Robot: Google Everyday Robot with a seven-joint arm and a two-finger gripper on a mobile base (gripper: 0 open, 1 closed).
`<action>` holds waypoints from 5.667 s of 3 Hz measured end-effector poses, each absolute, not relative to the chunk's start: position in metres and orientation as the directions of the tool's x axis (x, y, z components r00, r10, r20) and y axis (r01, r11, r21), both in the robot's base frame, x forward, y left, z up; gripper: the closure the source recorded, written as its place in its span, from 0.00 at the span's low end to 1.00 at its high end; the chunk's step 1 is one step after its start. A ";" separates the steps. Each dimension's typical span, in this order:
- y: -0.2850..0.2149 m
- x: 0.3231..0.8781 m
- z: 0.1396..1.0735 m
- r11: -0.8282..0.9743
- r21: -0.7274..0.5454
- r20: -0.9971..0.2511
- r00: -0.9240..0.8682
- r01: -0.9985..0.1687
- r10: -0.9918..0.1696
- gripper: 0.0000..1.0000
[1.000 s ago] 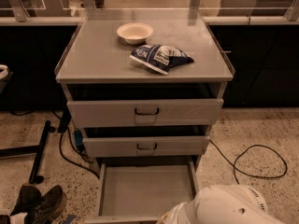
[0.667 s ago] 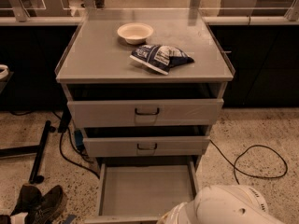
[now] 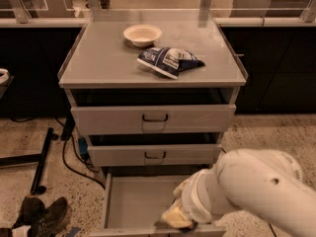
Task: Pick pepsi can from bottom drawer and place on counter
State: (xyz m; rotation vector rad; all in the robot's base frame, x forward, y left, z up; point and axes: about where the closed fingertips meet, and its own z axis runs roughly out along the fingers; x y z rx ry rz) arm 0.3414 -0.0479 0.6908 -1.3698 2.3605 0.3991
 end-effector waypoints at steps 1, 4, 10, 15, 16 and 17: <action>-0.064 0.396 0.774 0.523 -0.084 -0.480 -0.426 -0.848 -0.767 1.00; -0.090 0.528 0.979 0.614 -0.347 -0.541 -0.383 -0.709 -0.749 1.00; -0.112 0.688 0.947 0.622 -0.254 -0.655 -0.342 -0.741 -0.674 1.00; -0.189 0.750 0.943 0.637 -0.117 -0.550 -0.484 -0.762 -0.680 0.34; -0.182 0.758 0.933 0.640 -0.080 -0.581 -0.486 -0.765 -0.653 0.11; -0.173 0.762 0.916 0.628 -0.036 -0.586 -0.493 -0.777 -0.643 0.00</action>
Offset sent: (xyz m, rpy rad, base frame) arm 0.1516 -0.0484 0.2939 -0.0979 -0.4064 -0.1526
